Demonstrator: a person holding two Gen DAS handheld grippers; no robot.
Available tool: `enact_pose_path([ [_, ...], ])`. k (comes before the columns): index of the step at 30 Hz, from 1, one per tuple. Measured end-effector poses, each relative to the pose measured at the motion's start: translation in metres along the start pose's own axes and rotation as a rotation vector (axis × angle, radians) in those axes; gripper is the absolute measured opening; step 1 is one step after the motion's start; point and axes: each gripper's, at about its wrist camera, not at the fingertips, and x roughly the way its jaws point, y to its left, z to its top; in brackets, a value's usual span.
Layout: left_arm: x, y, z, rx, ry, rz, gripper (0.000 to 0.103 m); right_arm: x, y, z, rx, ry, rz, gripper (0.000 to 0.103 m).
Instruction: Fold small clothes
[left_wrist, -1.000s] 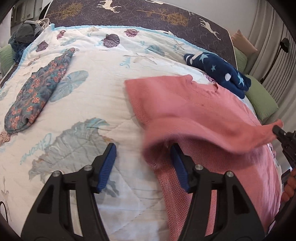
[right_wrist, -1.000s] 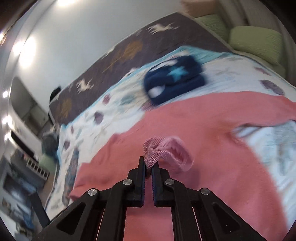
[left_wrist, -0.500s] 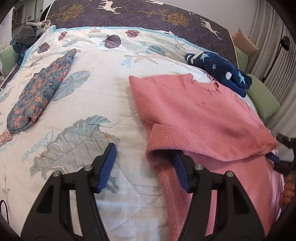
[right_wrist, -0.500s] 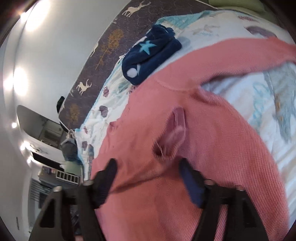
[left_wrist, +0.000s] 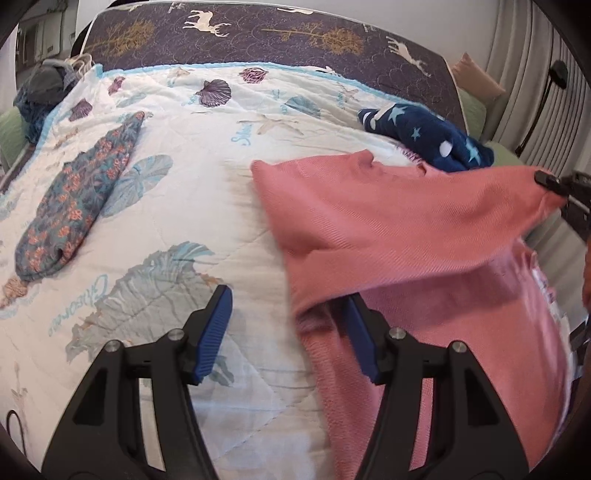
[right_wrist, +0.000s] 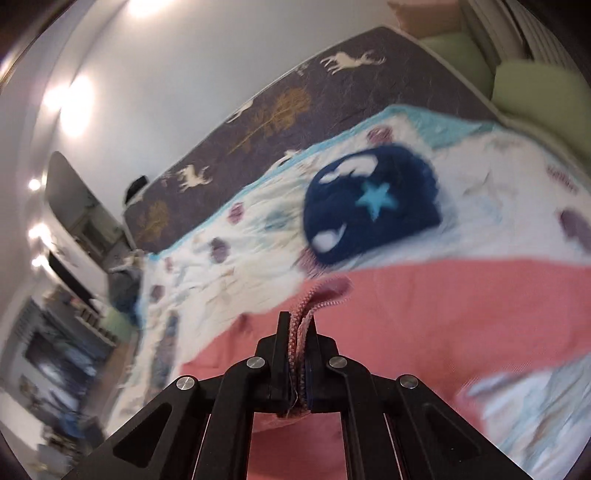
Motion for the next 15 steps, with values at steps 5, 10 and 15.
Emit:
enact_pose_path([
  [5, 0.003, 0.014, -0.003, -0.056, 0.028, 0.078, 0.064, 0.039, -0.049, -0.023, 0.058, 0.169, -0.164, 0.008],
  [10, -0.020, 0.000, -0.013, 0.029, -0.042, 0.156, 0.063, 0.038, -0.085, -0.044, 0.170, 0.197, -0.141, 0.009],
  [15, -0.038, 0.011, -0.018, 0.036, -0.051, 0.218, 0.063, 0.001, -0.082, -0.031, 0.153, 0.083, -0.230, 0.023],
])
